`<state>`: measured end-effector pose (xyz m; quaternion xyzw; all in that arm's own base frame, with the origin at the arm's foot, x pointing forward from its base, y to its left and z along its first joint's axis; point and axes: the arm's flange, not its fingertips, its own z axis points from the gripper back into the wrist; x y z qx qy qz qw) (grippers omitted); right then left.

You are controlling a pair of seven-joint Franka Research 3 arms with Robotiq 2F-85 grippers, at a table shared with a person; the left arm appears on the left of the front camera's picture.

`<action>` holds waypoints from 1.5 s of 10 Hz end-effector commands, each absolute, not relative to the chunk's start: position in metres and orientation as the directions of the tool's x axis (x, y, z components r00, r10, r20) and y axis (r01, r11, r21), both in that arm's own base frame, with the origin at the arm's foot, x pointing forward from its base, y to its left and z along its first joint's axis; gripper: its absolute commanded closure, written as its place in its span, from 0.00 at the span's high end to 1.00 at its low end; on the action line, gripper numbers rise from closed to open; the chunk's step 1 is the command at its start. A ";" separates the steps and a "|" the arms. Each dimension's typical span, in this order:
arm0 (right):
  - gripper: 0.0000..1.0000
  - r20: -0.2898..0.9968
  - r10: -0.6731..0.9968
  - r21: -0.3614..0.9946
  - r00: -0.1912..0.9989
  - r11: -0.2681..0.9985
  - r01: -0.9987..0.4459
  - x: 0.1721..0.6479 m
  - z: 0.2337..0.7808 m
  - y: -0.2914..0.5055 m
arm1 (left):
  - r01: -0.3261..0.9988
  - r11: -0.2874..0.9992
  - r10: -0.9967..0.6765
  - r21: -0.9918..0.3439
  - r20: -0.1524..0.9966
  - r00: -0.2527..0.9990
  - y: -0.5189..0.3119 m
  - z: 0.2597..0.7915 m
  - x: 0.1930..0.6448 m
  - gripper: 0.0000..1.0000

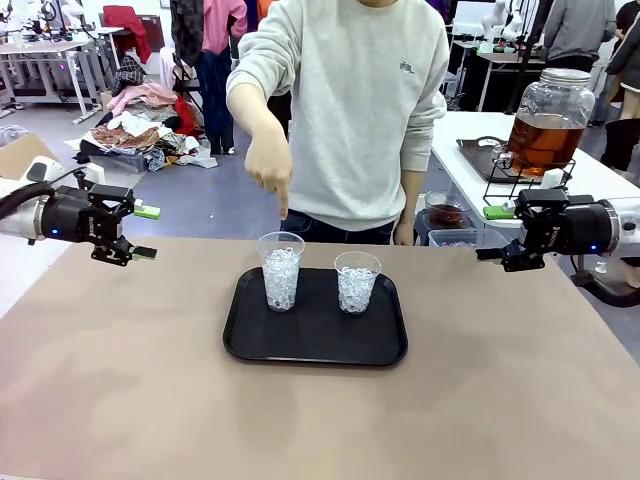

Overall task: Pour the drink into the iced cup.
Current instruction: Pick up the iced cup indicated by the human and present it to them.

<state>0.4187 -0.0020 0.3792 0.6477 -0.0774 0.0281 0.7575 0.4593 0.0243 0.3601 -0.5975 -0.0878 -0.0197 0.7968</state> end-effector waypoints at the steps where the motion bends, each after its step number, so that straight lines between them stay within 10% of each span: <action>1: 1.00 0.154 -0.063 0.977 0.986 0.160 -0.143 0.418 0.379 -0.003 | 0.141 0.288 0.070 -0.947 0.167 0.983 0.024 0.362 0.457 1.00; 10: 1.00 0.154 -0.063 0.977 0.986 0.160 -0.143 0.418 0.379 -0.003 | 0.136 0.285 0.074 -0.949 0.163 0.984 0.024 0.360 0.459 1.00; 15: 1.00 0.154 -0.063 0.977 0.986 0.160 -0.143 0.418 0.379 -0.003 | 0.481 0.271 -0.085 -0.834 0.477 0.875 0.003 0.370 0.471 1.00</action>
